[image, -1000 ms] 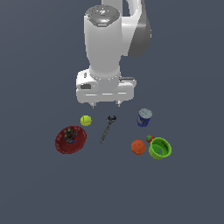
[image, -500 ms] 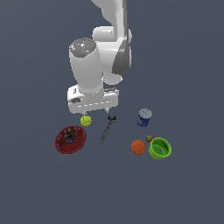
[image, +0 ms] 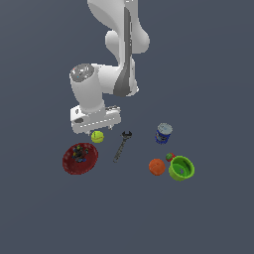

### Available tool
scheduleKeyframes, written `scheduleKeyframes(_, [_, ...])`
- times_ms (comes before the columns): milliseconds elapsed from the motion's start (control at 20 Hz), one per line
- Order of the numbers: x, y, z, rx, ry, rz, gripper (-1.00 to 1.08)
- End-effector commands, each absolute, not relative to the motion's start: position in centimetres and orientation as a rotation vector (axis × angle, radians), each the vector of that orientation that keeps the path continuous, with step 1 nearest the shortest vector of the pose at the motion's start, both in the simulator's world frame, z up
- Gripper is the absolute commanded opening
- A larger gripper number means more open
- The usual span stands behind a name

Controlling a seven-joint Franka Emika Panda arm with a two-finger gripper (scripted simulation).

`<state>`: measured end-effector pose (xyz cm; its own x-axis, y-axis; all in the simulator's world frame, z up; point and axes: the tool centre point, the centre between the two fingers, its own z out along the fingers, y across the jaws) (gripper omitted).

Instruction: Pick up a designated object from a clutter of objects.

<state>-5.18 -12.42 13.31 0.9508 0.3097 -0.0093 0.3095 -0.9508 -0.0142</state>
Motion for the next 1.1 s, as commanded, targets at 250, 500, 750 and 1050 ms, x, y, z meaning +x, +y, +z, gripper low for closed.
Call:
scheduleKeyframes(250, [-7.4,-14.9,10.3,-3.083,-0.578,0.004,1.00])
scheduleKeyframes(500, [-8.3,-15.7,9.4,-3.081,-0.607,0.001,1.00])
scheduleKeyframes(750, [-8.5,-15.8,9.2,-3.081,-0.610,0.001,1.00])
scheduleKeyframes(1050, [-8.5,-15.9,8.2,-3.081,-0.610,0.001,1.00])
